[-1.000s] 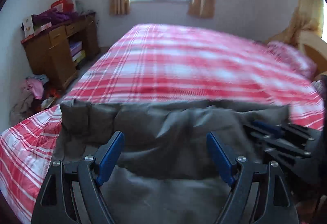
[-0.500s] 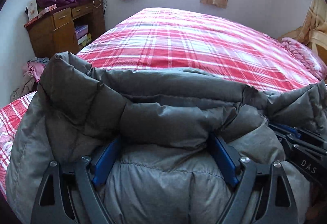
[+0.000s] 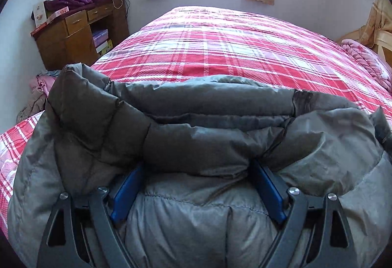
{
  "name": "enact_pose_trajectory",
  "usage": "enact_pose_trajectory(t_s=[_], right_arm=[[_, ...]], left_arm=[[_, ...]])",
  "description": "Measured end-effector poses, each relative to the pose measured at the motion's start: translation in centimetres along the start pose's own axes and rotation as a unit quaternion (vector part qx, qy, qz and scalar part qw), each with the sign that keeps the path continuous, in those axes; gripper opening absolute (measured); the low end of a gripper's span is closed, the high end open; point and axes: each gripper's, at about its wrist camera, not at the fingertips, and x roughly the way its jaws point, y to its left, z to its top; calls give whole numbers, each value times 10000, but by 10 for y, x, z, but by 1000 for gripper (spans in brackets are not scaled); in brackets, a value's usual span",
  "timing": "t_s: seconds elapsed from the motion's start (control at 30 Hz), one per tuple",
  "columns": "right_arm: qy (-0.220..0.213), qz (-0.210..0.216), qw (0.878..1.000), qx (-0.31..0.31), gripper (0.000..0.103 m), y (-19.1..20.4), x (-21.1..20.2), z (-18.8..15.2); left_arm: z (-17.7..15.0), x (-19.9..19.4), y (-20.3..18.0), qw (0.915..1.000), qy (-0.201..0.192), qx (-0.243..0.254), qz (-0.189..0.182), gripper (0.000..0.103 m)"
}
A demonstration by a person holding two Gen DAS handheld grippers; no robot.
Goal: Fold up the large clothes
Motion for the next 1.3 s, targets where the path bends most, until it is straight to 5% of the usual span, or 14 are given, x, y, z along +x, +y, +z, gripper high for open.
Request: enact_pose_trajectory(t_s=[0.37,0.47,0.57,0.67,0.83,0.93,1.07,1.3], right_arm=[[122,502,9959,741,22,-32,27,-18],[169,270,9980,539,22,-21,25,-17],[408,-453,9981,-44,22,-1,7,-9],[-182,125,9998,30,22,25,-49,-10],[91,1303,9914,97,22,92,-71,-27],[437,1368,9894,234,22,110,-45,-45],[281,1264,9914,170,20,108,-24,-66],[246,960,9950,-109,20,116,-23,-65]], left_arm=[[0,-1,-2,9999,0,58,102,87],[0,-1,-3,9999,10,85,136,87],[1,0,-4,9998,23,95,160,88],[1,0,-4,9999,24,86,148,88],[2,-2,-4,9997,143,136,118,88],[0,-23,5,9993,255,256,13,88],[-14,-82,26,9994,-93,315,51,88],[-69,-157,102,9919,-611,-1077,283,88]])
